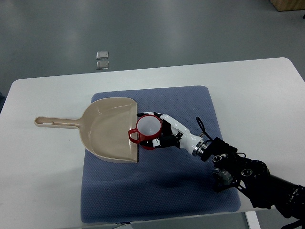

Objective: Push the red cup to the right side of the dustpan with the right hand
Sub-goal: 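Hold the red mug against the dustpan's edge with the right hand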

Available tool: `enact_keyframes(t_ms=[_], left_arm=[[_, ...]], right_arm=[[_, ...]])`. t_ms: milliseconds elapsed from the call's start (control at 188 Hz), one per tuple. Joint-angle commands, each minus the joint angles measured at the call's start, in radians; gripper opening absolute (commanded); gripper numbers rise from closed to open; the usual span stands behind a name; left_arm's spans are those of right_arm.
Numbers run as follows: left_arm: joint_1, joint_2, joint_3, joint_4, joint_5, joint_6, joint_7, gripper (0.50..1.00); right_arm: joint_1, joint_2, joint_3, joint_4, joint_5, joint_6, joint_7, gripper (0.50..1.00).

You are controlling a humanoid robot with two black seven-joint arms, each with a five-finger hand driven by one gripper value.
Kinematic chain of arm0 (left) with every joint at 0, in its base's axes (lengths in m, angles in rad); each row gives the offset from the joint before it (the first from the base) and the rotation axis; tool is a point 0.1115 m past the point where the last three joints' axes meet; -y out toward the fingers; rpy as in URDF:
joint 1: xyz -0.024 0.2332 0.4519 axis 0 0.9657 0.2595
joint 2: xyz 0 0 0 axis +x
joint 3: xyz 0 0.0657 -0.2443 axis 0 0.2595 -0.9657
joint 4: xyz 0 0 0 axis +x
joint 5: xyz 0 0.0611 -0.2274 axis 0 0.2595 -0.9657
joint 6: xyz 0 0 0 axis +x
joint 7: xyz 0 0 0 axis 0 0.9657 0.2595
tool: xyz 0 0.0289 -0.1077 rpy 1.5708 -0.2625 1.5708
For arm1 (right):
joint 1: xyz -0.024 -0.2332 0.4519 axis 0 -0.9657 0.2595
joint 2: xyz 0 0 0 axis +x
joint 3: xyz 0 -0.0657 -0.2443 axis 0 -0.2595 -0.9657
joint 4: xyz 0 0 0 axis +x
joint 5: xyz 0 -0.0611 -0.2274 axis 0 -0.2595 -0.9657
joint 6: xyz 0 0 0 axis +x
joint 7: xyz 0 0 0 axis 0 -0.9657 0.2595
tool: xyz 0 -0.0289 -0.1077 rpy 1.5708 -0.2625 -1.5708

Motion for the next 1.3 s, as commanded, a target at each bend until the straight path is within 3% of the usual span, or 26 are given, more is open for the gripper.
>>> enact_keyframes(t_ms=[0, 1294], left_arm=[[0.0, 0.0, 0.0, 0.0, 0.0, 0.001, 0.0, 1.0], [0.0, 0.0, 0.0, 0.0, 0.0, 0.001, 0.0, 1.0]], right_arm=[[0.0, 0.0, 0.0, -0.001, -0.001, -0.001, 0.0, 0.928], [0.01, 0.0, 0.002, -0.003, -0.001, 0.03, 0.0, 0.928]])
